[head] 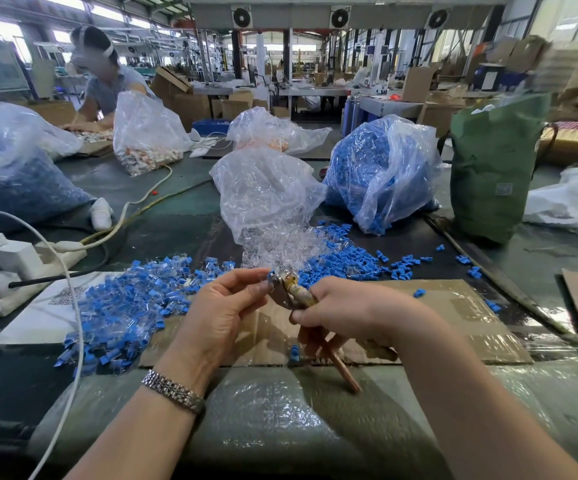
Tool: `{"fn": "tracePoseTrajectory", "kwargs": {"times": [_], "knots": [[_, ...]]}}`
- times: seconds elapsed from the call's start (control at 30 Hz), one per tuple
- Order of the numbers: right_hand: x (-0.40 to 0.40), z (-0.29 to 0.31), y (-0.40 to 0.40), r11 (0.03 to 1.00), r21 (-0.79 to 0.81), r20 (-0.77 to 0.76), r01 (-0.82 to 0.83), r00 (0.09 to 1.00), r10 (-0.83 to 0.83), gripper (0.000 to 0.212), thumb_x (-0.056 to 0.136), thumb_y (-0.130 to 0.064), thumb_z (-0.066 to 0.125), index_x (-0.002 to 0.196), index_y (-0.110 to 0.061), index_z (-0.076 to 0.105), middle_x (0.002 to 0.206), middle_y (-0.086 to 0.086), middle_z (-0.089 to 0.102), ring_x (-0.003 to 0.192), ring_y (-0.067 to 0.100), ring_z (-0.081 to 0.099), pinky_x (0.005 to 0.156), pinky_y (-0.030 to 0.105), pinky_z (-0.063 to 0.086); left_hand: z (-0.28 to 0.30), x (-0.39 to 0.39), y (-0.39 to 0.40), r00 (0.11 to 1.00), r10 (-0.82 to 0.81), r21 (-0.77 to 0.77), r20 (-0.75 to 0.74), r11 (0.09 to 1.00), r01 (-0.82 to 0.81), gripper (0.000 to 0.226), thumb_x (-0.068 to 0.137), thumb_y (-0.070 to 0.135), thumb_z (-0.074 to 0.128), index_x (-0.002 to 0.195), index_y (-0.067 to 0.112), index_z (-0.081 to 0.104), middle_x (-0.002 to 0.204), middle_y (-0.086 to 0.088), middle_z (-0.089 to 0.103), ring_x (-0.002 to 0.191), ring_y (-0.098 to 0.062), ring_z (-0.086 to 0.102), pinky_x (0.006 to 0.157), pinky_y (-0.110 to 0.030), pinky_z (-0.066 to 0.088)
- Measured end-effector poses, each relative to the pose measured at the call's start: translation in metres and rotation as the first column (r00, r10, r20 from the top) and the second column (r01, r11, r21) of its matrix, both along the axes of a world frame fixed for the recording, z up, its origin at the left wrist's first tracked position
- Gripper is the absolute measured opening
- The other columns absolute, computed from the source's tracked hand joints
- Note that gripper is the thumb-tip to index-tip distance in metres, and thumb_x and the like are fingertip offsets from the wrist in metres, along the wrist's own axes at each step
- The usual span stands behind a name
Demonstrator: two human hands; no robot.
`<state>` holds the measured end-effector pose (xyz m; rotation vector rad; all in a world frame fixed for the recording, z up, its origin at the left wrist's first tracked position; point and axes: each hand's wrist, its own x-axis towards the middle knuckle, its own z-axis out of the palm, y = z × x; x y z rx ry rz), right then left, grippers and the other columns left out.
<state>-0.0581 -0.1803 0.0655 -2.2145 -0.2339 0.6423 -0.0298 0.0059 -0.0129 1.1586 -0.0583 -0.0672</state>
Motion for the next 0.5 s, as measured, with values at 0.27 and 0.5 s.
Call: {"fn": "tracePoseTrajectory", "kwargs": {"times": [0.27,0.5], "knots": [[-0.002,-0.023,0.007,0.994,-0.006,0.082,0.107,0.991,-0.106,0.038,0.103,-0.040,0.053,0.085,-0.008,0.062,0.062,0.002,0.059,0.045,0.011,0.056,0.050,0.024,0.052,-0.009,0.004,0.005,0.997,0.007,0.165,0.075,0.986,-0.019,0.037,0.066,0.022,0.086,0.102,0.016,0.080,0.104,-0.014,0.077,0.092,-0.022,0.070,0.082,-0.030,0.060],[-0.002,-0.021,0.002,0.996,0.006,0.058,0.090,0.994,-0.090,0.050,0.099,-0.051,0.053,0.096,-0.003,0.067,0.071,0.005,0.066,0.063,0.022,0.067,0.073,0.037,0.059,-0.006,-0.001,0.004,0.994,0.022,0.238,0.105,0.970,-0.047,0.026,0.072,0.022,0.081,0.098,0.021,0.080,0.103,-0.010,0.077,0.100,-0.028,0.071,0.090,-0.040,0.057]]}}
